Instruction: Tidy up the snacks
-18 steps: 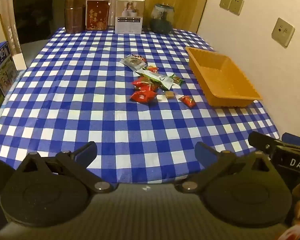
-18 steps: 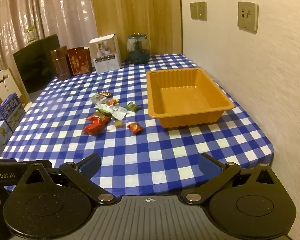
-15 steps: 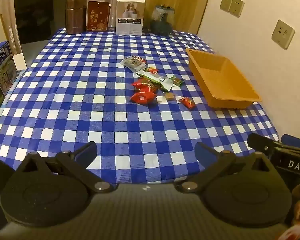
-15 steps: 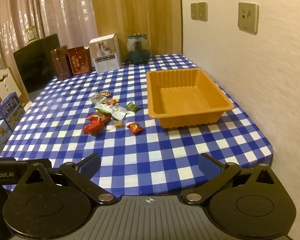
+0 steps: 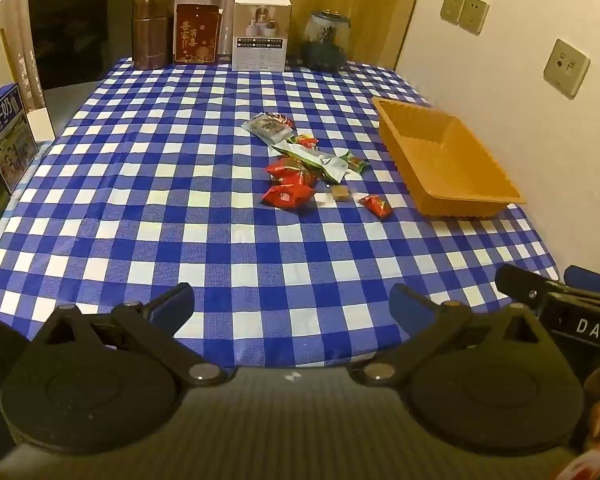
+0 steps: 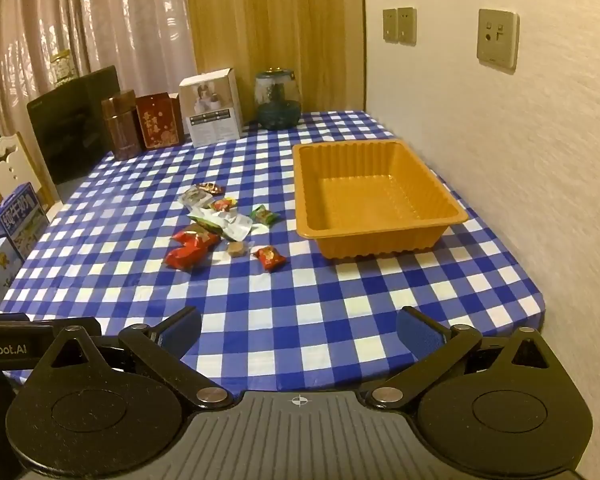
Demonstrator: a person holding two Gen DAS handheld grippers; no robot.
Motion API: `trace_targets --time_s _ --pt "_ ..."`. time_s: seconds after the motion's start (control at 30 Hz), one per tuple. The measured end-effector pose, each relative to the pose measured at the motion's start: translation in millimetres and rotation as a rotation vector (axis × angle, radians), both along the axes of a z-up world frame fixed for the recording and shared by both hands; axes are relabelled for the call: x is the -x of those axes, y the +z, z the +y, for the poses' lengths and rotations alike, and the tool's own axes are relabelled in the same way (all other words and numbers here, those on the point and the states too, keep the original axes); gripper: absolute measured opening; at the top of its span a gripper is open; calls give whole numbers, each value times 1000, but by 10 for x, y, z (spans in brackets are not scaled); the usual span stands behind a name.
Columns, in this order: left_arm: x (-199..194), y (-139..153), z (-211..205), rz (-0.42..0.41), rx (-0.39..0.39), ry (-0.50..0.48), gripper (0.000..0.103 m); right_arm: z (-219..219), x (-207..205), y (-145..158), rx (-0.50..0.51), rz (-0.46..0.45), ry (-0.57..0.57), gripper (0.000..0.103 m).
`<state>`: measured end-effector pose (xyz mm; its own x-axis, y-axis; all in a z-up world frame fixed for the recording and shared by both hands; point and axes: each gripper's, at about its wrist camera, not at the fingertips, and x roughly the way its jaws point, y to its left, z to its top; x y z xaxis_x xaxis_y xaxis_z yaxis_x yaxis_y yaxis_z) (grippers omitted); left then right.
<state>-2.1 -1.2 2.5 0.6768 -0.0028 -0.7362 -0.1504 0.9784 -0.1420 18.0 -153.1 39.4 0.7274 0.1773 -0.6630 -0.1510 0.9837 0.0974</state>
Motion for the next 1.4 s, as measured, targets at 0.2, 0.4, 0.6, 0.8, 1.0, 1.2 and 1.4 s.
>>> trace_targets --time_s 0.2,0.4,0.6,0.8,1.0,1.2,1.4 --pt "-3 -1 -4 0 -2 -3 103 -3 -6 6 -3 2 0 103" --pt "-1 2 -6 0 -2 -3 103 2 -3 14 0 -3 -3 103" --pt "-6 9 -7 -2 -2 -6 103 -3 -11 21 -2 -4 -2 103" --pt "-1 12 -2 -6 -7 -7 103 -6 -7 24 0 -6 -3 103" --pt "-1 13 -4 -7 -7 -7 103 -19 -13 31 0 -7 -3 103" --pt "-2 17 2 -7 -6 -8 103 -17 -17 35 2 -8 -1 103" --pt "-10 23 24 -10 -5 -8 103 -24 -16 33 2 -9 -4 103"
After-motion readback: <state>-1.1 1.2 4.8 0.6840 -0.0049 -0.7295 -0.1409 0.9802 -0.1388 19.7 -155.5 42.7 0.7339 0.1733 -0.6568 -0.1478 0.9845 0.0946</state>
